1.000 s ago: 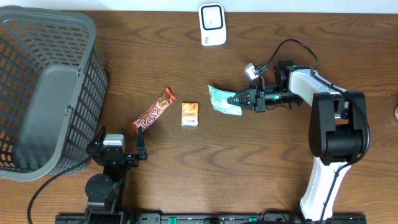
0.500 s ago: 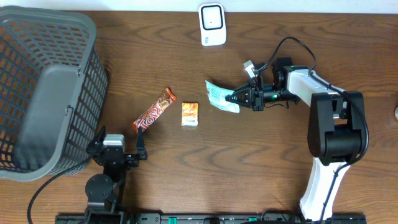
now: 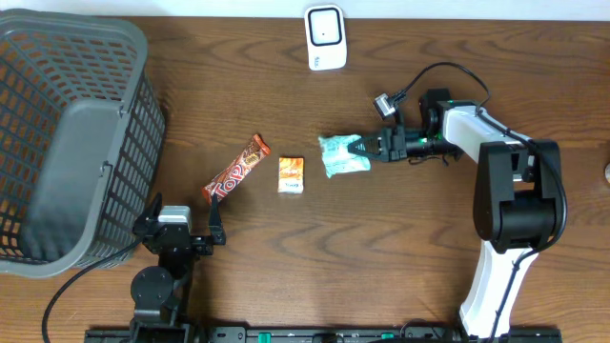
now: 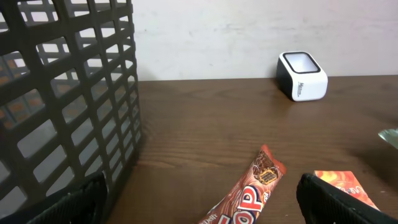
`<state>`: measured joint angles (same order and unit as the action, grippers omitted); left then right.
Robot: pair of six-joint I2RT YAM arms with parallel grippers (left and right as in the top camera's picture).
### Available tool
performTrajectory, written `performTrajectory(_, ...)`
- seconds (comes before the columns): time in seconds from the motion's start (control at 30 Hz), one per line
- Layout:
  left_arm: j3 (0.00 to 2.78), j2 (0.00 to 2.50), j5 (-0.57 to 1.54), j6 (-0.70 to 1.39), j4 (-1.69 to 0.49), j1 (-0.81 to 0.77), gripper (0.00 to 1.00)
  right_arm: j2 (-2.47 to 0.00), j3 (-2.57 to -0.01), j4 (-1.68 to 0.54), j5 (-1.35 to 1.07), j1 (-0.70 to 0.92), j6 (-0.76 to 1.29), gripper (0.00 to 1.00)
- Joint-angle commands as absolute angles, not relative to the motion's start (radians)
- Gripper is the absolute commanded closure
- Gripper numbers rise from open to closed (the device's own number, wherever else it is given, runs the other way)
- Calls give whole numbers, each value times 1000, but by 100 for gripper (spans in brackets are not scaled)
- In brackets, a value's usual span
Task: Scan the item barcode
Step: 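Carry the wipes pack to the white scanner and hold it there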
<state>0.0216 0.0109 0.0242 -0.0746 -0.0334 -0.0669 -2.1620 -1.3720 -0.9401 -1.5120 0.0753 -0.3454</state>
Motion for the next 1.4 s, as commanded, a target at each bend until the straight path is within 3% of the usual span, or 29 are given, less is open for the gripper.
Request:
performTrajectory(0.0,4,4,15,-66,-71,-63,2,-2167,-1372,-976,-1554,62,-221,99)
performTrajectory(0.27,4,4,15,-65,-71,-63,2,-2167,-1372,-1093,-1495,12,-270,99)
performTrajectory(0.67,4,4,15,-66,-71,-63,2,-2160,-1460,-1066,-1527,51,-300,99)
performTrajectory(0.87,4,4,15,-66,-71,-63,2,-2117,-1701,-1152,-1121,156,-299,99)
performTrajectory(1.0,4,4,15,-66,-71,-63,2,-2111,-1878,-1239,-680,242,-118,99)
performTrajectory(1.13,4,4,15,-66,-71,-63,2,-2111,-1969,-1277,-334,347,-110,99)
performTrajectory(1.37,4,4,15,-65,-71,-63,3,-2127,-1969,-992,59,470,-266,99)
